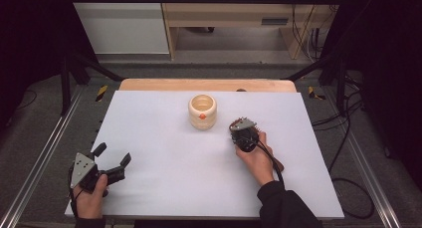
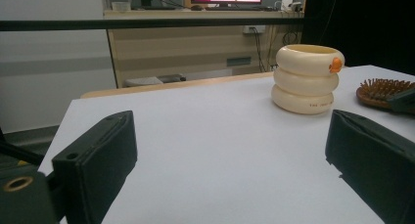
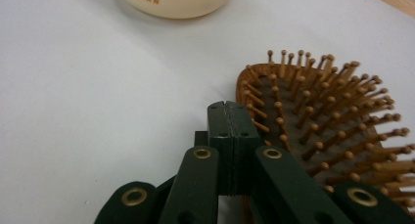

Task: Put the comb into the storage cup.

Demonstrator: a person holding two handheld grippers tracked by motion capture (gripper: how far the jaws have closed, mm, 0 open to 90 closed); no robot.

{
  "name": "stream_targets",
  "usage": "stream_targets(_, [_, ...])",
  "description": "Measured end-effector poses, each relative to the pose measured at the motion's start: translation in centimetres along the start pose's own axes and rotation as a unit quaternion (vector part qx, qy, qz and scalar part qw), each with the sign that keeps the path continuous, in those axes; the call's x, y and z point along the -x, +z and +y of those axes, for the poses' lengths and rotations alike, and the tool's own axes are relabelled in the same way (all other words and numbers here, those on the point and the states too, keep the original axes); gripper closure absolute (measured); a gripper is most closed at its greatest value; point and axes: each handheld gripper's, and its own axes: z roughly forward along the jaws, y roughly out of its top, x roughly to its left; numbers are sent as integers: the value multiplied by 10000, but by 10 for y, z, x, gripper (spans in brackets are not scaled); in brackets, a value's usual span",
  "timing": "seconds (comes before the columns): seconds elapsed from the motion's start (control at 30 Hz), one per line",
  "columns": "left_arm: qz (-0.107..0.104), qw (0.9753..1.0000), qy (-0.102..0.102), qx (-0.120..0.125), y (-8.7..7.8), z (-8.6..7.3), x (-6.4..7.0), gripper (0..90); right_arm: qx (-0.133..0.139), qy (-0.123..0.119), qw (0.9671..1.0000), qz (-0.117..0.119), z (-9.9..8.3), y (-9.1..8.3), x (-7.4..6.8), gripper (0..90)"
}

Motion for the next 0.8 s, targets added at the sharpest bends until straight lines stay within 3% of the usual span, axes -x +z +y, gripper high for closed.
stream_targets(0.3, [-2,10000,27,-1,0,0,0,51,134,266,9995,108,1,-2,3,900])
stream_targets(0.5, [61,10000,47,-20,-2,0,-1,51,467,413,9972,411,5,-19,-1,897])
stream_targets(0.6, [122,9999,-30,8,-5,0,-4,51,725,581,9941,562,6,-34,-1,893])
stream_targets(0.8, [145,9999,-10,-2,-5,0,-4,51,800,669,9926,622,3,-50,3,876])
